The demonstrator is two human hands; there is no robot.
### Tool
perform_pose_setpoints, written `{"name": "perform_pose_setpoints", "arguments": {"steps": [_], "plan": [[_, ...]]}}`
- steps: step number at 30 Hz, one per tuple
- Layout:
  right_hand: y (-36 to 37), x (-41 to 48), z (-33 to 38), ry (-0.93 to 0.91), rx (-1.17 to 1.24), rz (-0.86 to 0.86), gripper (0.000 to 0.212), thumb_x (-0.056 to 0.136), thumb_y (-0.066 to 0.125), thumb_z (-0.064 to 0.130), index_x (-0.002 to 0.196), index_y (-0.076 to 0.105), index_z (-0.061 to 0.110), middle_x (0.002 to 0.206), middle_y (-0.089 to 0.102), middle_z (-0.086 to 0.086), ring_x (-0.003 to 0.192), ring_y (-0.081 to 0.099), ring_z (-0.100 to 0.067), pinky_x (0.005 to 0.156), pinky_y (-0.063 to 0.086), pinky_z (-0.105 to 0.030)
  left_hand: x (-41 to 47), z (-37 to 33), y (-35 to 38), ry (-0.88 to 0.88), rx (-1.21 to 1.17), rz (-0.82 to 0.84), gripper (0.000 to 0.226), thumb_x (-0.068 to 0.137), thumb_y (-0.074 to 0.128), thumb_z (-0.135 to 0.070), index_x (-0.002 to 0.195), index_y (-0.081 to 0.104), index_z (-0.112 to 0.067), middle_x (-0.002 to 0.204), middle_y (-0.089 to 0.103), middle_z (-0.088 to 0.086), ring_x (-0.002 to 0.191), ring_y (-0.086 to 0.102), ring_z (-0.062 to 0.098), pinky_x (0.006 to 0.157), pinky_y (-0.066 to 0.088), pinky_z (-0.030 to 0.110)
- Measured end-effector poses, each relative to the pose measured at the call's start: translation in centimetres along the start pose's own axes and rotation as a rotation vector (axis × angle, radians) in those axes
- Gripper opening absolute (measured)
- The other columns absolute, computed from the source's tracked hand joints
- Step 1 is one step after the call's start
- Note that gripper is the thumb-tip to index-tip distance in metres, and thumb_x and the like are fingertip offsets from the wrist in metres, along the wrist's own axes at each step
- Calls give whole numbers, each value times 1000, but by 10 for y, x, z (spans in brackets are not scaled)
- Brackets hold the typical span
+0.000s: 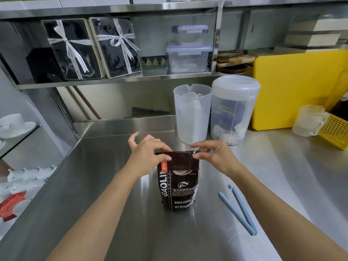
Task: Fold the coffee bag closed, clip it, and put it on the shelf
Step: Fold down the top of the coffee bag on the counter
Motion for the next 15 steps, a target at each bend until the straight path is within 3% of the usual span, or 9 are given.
{"name": "perform_pose_setpoints", "arguments": {"steps": [5, 9, 12, 15], "plan": [[-3, 8, -4, 0, -123, 3, 10, 68, 75, 16, 78, 75, 20, 84, 68, -12, 75, 53, -7, 76, 41, -18, 1, -6, 4, 62, 124, 16, 8, 77, 68, -26, 76, 62, -31, 76, 61, -16, 94, 48, 3, 108, -10, 41], [0, 11, 0, -83, -256, -9, 7, 71, 73, 20, 77, 75, 18, 71, 66, 3, 78, 51, -12, 83, 39, -28, 0, -16, 8, 120, 241, 37, 10, 80, 62, -22, 77, 57, -30, 74, 63, -11, 82, 54, 6, 110, -10, 46], [7, 10, 8, -137, -307, 3, 9, 73, 72, 14, 80, 74, 11, 65, 59, 10, 70, 50, -3, 79, 34, -16, 1, -27, 10, 180, 251, 37, 8, 82, 60, -24, 85, 59, -32, 75, 66, -12, 86, 58, 6, 110, -13, 42], [7, 10, 11, -130, -288, 40, 9, 71, 73, 10, 80, 74, 8, 60, 54, 14, 65, 51, 4, 64, 37, -7, 1, -34, 8, 216, 212, 16, 10, 83, 62, -25, 89, 68, -30, 77, 73, -9, 92, 59, 7, 102, -24, 20]]}}
Point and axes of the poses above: each hand's wrist, its own x-axis towards the middle knuckle, its own y-axis out of the palm, z = x × y, the point moved 6 cm from there along x, towards the middle knuckle
